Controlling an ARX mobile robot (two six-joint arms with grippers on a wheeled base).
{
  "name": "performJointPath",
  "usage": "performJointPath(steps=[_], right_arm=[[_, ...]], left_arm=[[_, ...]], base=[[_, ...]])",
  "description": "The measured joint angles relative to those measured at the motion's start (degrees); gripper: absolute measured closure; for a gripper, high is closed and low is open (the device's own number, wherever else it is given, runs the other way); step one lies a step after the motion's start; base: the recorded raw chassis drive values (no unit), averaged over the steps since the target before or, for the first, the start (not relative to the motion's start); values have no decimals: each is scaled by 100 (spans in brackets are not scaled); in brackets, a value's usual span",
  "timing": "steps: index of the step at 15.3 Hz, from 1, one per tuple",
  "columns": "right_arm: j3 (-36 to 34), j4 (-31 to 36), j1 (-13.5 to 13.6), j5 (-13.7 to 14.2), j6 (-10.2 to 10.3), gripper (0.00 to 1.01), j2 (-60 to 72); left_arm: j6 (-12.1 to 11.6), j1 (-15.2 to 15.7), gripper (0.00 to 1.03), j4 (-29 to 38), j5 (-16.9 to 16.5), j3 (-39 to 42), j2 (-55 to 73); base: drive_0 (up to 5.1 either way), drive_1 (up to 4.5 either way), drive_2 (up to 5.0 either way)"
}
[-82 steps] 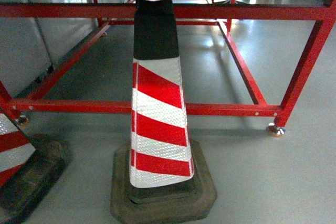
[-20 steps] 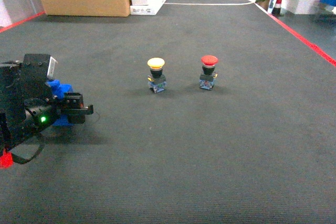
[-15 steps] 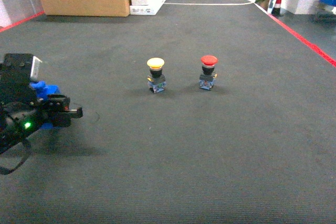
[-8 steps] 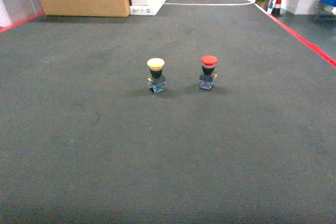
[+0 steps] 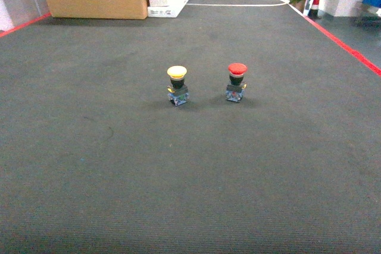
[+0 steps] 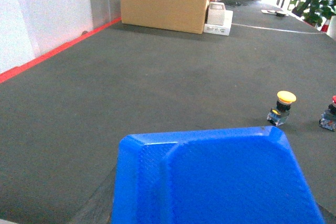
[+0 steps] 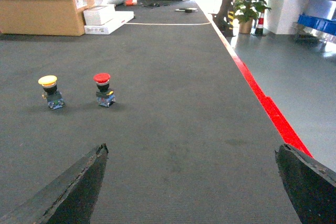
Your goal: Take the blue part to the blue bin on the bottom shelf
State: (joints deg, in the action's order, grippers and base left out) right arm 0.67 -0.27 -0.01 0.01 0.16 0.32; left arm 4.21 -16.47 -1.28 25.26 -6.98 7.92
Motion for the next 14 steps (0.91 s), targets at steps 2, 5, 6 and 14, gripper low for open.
performJointPath(steps=[2,5,6,14], right_arm=[[0,-2,0,0,0,3,0],[0,-9,0,0,0,3,0],[0,-2,0,0,0,3,0],[0,-7,0,-7,0,3,0]], left_arm=[[-2,0,59,13,-2,0,17],[0,-2,59,24,0,0,17],[-2,-4,59,0,-2,0,33],[4,7,59,24,7,0,0]], base=[[0,0,0],[0,0,0],[0,0,0],[0,0,0]])
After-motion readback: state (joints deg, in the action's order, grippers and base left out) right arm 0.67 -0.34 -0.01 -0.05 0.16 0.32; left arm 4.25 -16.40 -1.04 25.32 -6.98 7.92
